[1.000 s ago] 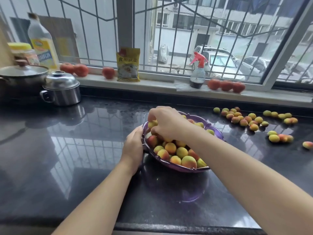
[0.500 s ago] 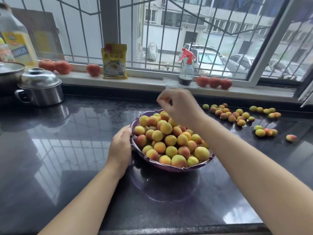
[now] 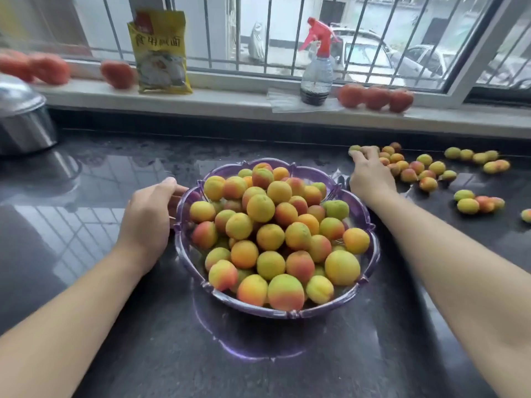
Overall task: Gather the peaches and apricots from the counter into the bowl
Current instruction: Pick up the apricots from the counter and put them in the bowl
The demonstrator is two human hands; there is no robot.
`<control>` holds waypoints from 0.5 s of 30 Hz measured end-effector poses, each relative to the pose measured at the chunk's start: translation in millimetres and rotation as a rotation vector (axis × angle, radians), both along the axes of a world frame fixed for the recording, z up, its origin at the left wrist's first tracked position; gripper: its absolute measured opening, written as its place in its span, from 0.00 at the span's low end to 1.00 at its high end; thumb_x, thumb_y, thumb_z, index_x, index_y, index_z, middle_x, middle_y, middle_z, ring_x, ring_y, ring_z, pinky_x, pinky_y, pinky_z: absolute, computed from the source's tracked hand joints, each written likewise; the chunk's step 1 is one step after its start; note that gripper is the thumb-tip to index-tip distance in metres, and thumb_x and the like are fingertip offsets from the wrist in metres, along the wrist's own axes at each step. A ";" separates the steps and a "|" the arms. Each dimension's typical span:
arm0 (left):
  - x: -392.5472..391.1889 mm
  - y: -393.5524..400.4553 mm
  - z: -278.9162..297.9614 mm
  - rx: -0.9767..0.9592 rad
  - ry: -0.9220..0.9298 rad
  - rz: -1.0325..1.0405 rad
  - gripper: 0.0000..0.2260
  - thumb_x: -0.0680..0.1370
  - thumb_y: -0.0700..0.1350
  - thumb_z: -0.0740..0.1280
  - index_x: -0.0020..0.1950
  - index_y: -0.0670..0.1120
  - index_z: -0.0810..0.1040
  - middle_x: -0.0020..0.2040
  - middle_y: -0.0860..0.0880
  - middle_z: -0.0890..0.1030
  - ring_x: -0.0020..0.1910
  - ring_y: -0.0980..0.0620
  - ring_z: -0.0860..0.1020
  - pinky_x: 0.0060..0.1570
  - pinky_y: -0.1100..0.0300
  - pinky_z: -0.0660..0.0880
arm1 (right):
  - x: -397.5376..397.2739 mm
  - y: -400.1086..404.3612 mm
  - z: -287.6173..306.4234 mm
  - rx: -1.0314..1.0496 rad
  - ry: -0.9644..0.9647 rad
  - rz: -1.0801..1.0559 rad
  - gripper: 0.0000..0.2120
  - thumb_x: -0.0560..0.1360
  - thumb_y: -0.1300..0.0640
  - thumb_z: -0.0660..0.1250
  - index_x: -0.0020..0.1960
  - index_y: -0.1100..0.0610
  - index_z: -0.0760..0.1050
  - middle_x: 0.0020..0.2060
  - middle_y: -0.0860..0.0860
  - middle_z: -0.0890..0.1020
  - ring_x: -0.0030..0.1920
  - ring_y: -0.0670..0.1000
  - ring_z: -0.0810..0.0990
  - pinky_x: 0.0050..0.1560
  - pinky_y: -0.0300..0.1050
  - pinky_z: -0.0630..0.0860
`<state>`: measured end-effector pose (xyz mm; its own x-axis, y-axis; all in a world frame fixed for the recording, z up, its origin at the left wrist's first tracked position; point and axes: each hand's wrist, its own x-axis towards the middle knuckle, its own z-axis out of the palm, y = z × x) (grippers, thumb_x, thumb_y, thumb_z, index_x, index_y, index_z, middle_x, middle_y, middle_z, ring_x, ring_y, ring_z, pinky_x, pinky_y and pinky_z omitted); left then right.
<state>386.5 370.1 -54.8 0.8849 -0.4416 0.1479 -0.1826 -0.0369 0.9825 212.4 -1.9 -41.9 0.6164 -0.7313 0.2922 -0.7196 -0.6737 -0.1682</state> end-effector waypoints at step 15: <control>-7.6 -1.9 8.3 0.014 -0.023 -0.041 0.25 0.80 0.60 0.59 0.39 0.41 0.83 0.36 0.37 0.83 0.39 0.43 0.78 0.52 0.36 0.76 | 43.1 -30.8 1.1 -0.073 0.022 -0.111 0.13 0.78 0.65 0.61 0.63 0.64 0.70 0.60 0.66 0.71 0.58 0.71 0.75 0.57 0.61 0.74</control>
<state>378.9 368.3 -46.6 0.8626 -0.4793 0.1618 -0.2071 -0.0428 0.9774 255.4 -32.7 -40.8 0.5399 -0.7724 0.3345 -0.7932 -0.5999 -0.1051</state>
